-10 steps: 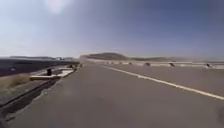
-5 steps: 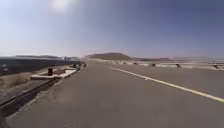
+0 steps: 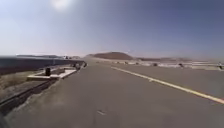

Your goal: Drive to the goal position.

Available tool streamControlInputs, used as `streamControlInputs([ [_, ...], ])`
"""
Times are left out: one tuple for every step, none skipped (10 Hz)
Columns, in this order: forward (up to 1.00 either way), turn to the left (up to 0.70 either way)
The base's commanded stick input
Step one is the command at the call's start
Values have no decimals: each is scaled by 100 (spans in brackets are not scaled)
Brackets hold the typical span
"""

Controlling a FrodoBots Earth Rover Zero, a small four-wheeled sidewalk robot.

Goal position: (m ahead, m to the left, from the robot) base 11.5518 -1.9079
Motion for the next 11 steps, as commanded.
streamControlInputs([
  [50, 0],
  [50, 0],
  [50, 0],
  [50, 0],
  [50, 0],
  [50, 0],
  [50, 0],
  [50, 0],
  [50, 0],
  [50, 0],
  [50, 0],
])
